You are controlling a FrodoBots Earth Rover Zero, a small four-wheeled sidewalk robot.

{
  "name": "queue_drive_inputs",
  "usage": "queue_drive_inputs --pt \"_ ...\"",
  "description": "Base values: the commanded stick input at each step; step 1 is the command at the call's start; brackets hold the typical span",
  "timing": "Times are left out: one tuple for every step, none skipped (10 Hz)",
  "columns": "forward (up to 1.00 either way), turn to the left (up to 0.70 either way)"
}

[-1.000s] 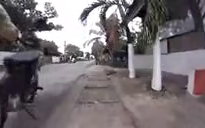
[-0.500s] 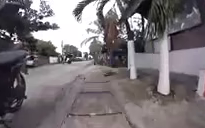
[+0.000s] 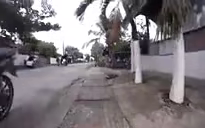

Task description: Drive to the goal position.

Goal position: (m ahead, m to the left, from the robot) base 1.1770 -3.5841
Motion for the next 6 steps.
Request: queue_drive_inputs --pt "0.29 0.00" --pt "0.00 0.00" --pt "0.00 0.00" --pt "0.00 0.00" --pt "0.00 0.00" --pt "0.00 0.00"
